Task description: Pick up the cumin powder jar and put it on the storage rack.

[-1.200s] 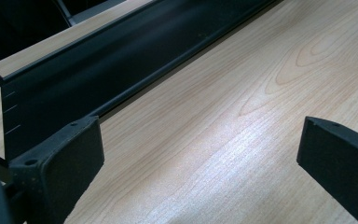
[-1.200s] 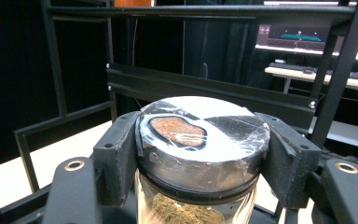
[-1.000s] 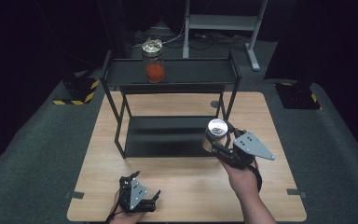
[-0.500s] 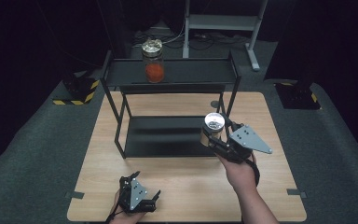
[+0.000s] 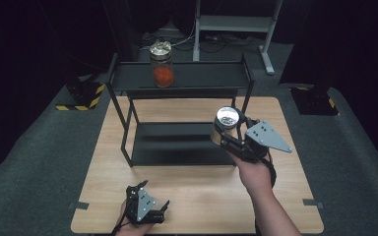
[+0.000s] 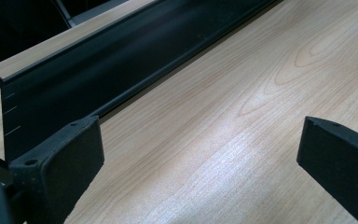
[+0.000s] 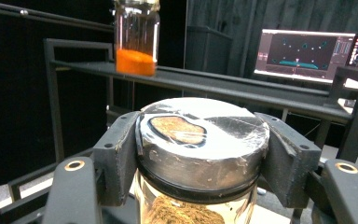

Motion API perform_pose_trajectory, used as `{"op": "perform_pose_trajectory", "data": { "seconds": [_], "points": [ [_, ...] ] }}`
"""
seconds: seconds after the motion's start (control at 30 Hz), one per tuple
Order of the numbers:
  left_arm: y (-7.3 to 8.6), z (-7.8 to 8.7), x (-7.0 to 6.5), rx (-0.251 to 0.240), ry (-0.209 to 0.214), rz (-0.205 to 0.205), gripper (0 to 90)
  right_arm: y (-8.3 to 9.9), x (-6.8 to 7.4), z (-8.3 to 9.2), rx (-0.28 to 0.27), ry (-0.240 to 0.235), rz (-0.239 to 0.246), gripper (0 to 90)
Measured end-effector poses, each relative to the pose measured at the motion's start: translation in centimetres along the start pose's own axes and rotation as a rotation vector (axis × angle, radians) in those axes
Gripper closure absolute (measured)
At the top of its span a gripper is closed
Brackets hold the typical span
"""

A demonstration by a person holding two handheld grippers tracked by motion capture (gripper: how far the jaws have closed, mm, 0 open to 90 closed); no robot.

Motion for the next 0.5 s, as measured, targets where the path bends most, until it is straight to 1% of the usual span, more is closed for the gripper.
{"op": "perform_pose_trajectory", "data": {
  "seconds": [0.5],
  "points": [
    [0.0,0.0,0.0,-0.002,0.001,-0.001,0.8,-2.9,-0.2,-1.5,-0.055,0.018,0.024,34.1]
  ]
}}
Point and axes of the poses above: each handheld gripper's, and its own axes: z roughly backward along the jaws, y roughly out of its underside, x roughly to its left, the point moved 1 cm from there along -z, roughly forward along the jaws, and after that the axes turned 5 degrees about -x, right-handed, at the moved point
